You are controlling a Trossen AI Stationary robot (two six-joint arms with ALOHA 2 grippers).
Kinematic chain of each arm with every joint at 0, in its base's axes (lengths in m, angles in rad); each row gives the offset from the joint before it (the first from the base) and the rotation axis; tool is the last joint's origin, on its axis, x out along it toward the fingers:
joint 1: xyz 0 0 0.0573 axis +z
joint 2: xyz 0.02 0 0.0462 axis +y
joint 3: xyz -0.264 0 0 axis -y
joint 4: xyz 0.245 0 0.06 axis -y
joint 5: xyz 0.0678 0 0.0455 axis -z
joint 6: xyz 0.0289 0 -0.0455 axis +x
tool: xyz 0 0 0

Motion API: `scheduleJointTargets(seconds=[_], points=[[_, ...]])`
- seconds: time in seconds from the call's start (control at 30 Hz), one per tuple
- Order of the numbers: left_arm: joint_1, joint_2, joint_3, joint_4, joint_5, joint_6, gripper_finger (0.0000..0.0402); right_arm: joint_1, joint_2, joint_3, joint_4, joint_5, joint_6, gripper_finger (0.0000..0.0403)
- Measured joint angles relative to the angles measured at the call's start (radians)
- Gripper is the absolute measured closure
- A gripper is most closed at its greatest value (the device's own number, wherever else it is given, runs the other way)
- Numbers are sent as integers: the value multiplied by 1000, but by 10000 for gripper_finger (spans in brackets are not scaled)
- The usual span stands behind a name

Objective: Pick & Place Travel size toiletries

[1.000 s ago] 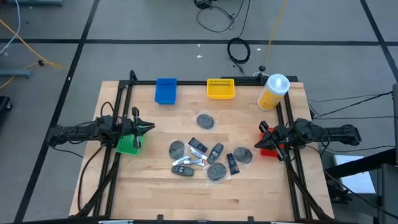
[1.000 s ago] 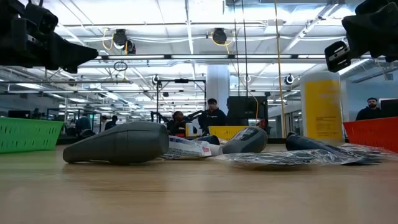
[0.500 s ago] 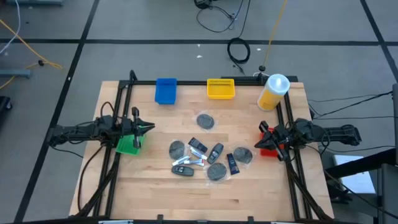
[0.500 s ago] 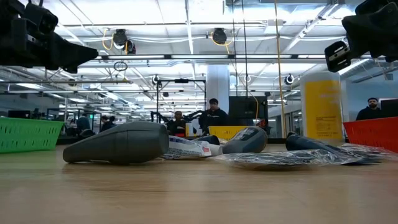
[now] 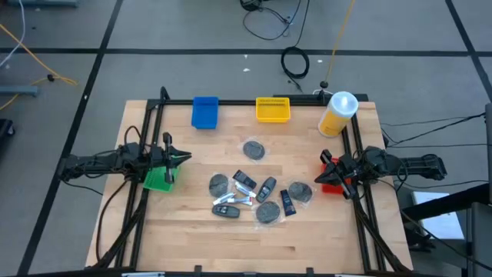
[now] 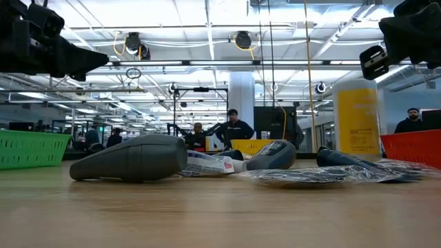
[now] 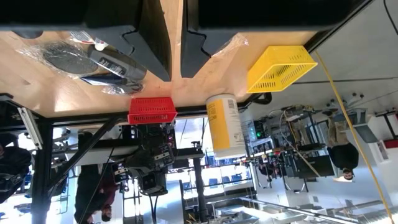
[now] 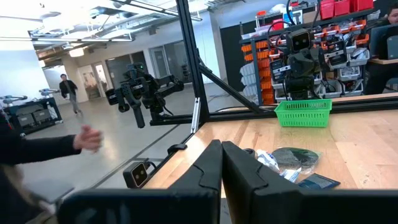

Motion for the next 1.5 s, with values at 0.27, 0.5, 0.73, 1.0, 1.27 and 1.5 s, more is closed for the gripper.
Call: scheduleJointTargets(seconds=[0.27, 0.5, 0.73, 1.0, 1.27, 1.5], points=[[0, 0, 0, 0, 0, 0, 364, 0, 0, 0, 132, 56, 28, 403], [0, 0, 0, 0, 0, 0, 364, 0, 49, 0, 210, 233, 125, 403], [0, 0, 0, 0, 0, 0, 364, 1, 331, 0, 342, 364, 89, 403], [0, 0, 0, 0, 0, 0, 364, 61, 714, 64, 569, 305, 113, 403], [0, 0, 0, 1, 0, 0, 364, 165, 1076, 299, 511, 289, 87, 349], [0, 0, 0, 1, 0, 0, 364, 244, 1291, 584, 139, 339, 93, 250]])
